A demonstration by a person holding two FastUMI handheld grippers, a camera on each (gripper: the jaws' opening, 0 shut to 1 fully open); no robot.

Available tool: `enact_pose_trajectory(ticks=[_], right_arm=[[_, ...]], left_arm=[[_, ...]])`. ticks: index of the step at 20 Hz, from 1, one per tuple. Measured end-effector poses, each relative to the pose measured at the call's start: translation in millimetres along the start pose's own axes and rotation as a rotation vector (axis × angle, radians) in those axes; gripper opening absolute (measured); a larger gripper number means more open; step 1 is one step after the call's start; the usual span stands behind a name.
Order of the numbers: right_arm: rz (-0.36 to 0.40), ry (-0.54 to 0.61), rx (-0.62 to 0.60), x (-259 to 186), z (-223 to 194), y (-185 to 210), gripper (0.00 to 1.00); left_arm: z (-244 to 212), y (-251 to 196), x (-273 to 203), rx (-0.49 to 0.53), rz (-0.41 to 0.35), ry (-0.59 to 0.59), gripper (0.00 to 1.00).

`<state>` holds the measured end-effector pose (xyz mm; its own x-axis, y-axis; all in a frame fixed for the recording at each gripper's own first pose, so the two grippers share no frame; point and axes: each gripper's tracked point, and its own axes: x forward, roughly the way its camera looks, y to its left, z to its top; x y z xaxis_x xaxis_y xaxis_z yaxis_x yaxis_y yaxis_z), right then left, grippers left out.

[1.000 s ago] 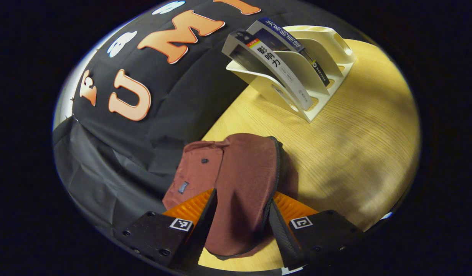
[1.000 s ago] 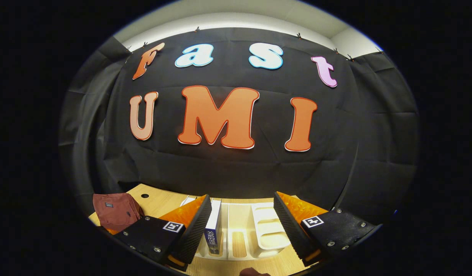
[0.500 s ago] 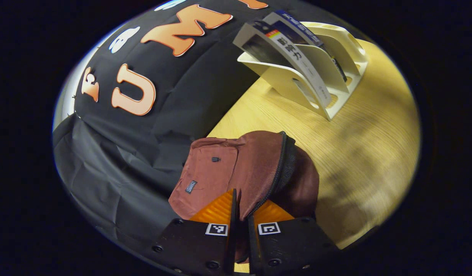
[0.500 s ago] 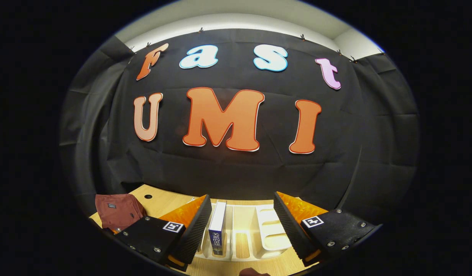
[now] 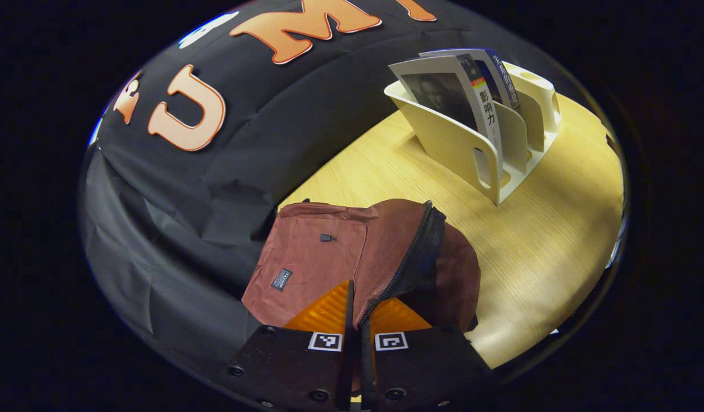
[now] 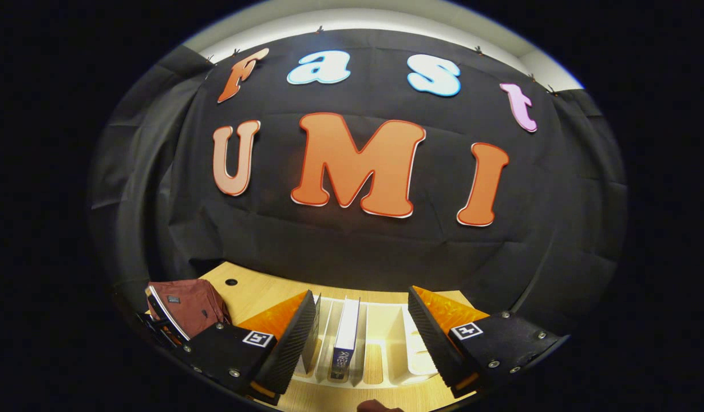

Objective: Open the schoolbag, grab two books from the bookshelf and put them into the schoolbag.

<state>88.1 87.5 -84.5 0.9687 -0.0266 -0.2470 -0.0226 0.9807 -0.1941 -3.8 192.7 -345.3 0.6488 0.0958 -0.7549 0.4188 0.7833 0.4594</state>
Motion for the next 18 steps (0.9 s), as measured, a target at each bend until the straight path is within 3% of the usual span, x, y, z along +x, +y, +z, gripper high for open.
enact_pose_trajectory(ticks=[7, 14, 18], right_arm=[[0.077, 0.151, -0.010, 32.9, 0.6, 41.2, 0.96], [0.116, 0.489, 0.016, 62.7, -48.8, 61.9, 0.97], [0.104, 0.651, 0.017, 71.7, -66.4, 66.5, 0.97]], left_arm=[[22.4, 45.1, -15.8, -0.067, -0.129, -0.008, 0.07], [46.9, 89.8, -18.0, -0.119, -0.272, -0.030, 0.07], [60.0, 112.6, -16.4, -0.096, -0.281, -0.065, 0.07]])
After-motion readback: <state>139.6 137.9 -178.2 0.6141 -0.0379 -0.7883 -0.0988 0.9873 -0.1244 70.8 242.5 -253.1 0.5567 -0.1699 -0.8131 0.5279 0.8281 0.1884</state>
